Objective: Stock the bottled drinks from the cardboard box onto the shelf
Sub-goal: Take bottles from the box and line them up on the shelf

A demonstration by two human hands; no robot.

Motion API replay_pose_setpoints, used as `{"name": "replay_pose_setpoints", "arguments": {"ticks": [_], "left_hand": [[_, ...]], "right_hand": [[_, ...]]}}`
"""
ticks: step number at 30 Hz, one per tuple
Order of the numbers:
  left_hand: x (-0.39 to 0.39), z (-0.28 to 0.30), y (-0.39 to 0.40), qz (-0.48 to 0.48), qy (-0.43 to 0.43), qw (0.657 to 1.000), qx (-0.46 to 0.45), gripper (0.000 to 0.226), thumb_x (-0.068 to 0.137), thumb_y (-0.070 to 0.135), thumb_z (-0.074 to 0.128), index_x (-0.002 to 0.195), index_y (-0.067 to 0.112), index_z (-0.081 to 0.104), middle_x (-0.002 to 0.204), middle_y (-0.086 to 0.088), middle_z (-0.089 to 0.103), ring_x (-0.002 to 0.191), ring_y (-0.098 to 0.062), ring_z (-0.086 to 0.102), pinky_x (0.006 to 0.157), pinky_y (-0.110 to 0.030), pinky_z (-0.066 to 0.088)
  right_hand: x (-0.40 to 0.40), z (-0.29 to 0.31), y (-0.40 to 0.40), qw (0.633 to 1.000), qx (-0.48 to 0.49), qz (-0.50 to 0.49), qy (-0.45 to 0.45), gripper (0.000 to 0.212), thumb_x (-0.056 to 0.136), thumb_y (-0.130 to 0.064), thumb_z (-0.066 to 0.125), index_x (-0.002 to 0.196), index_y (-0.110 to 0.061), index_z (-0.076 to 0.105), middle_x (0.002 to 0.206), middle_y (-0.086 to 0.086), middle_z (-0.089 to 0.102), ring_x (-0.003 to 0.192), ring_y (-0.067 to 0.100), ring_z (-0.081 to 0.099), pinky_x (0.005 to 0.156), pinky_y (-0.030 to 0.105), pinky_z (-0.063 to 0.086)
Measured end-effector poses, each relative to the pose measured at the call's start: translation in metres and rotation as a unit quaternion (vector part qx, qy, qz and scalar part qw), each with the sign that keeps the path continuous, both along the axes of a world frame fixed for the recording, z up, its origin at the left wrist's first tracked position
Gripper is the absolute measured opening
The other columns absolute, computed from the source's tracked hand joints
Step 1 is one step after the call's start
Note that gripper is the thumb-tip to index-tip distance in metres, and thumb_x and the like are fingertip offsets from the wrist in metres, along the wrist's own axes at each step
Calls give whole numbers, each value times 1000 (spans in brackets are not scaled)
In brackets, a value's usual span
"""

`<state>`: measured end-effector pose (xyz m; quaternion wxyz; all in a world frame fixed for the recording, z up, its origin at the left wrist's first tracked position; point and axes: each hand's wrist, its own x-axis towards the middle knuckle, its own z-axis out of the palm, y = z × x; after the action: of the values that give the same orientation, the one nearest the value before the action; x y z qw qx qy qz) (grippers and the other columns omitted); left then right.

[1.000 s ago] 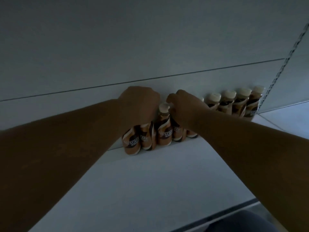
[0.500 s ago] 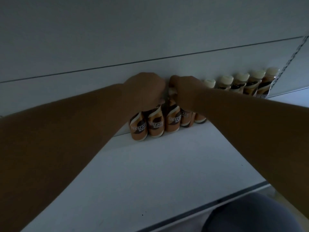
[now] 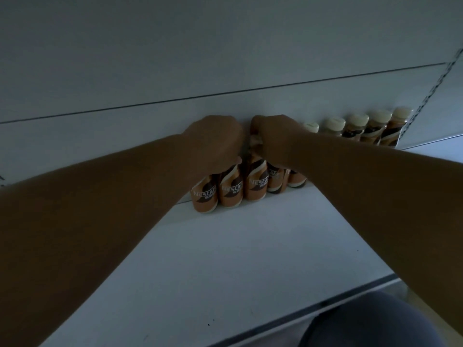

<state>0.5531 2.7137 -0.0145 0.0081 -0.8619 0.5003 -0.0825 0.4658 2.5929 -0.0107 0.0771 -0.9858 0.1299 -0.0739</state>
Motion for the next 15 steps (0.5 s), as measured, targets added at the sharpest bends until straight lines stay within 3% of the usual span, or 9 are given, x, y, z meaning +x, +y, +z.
{"name": "replay_pose_setpoints", "arguments": {"ticks": [6,12,15], "left_hand": [[1,-5,0,7,-24,999,-21,37,84,40,67,105,11,64,102,-10,62,86,-28,60,65,-34,35],[10,-9,4,7,14,999,-39,42,82,41,69,111,13,59,93,-2,51,75,-19,43,66,-34,36],[10,-10,5,16,23,999,-43,46,81,40,70,114,11,57,99,-6,55,75,-19,43,66,-33,34]], "right_hand": [[3,1,-1,1000,0,4,4,30,92,-25,57,118,-11,55,113,13,61,101,28,56,76,34,44],[6,-2,-4,1000,-16,4,-4,28,92,-25,57,116,-10,56,111,12,60,89,22,50,71,31,37],[6,-6,-4,1000,-8,5,-19,28,93,-24,55,117,-9,56,110,13,61,96,27,56,72,31,38]]}}
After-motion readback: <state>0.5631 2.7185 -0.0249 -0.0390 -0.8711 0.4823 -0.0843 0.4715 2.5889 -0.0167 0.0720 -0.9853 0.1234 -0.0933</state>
